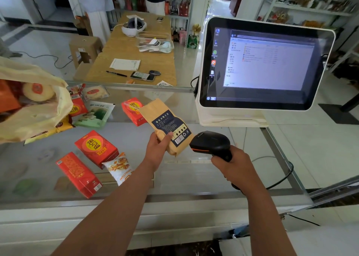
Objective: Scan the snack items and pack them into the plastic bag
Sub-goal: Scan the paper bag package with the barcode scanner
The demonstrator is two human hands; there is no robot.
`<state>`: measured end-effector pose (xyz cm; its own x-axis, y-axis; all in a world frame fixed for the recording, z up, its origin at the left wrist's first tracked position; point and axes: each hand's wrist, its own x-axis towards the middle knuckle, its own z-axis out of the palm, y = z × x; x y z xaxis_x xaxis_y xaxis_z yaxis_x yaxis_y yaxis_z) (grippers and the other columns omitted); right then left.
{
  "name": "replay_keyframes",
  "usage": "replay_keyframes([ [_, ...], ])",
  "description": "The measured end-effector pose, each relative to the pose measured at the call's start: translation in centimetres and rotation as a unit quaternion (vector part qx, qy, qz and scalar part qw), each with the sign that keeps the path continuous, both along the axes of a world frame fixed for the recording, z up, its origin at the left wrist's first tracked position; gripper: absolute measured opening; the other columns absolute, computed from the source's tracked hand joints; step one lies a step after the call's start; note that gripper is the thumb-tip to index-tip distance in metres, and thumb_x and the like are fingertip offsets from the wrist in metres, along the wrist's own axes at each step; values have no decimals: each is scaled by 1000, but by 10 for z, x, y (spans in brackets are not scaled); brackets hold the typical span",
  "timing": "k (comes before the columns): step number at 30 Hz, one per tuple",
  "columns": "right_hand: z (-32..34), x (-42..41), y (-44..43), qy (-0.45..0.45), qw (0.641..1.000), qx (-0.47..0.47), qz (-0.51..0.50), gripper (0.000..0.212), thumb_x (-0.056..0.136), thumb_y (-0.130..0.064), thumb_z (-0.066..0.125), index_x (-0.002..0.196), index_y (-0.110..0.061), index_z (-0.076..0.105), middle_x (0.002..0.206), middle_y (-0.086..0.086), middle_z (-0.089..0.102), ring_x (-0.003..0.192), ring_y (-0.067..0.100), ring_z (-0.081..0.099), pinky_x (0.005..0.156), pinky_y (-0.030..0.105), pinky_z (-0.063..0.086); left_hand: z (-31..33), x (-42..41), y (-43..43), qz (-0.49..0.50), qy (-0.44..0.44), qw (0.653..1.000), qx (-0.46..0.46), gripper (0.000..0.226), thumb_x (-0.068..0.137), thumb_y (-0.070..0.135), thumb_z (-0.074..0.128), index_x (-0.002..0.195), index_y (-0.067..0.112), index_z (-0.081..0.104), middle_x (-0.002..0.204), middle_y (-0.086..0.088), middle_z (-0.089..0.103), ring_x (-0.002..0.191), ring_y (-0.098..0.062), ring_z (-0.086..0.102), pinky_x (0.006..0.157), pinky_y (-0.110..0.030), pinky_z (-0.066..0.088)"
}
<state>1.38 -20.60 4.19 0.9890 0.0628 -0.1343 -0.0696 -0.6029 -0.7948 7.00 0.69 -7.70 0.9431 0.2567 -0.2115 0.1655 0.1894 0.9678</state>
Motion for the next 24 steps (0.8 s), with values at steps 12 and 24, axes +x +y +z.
replay_keyframes([
  [12, 2, -1, 0, 2, 1000, -2, -1, 10, 84, -16, 63, 80, -20, 56, 66, 3, 58, 63, 16, 56, 63, 29, 49, -1, 0, 1, 2, 6, 1000, -1, 39, 92, 34, 62, 126, 20, 48, 117, -2, 65, 108, -18, 64, 98, -46, 50],
  [24, -11, 3, 2, 5, 1000, -15, -9, 8, 82, -19, 65, 81, -18, 57, 65, 1, 58, 63, 14, 56, 61, 27, 47, -1, 0, 0, 4, 5, 1000, -6, 40, 93, 32, 61, 127, 17, 48, 117, -3, 66, 107, -19, 65, 98, -46, 51],
])
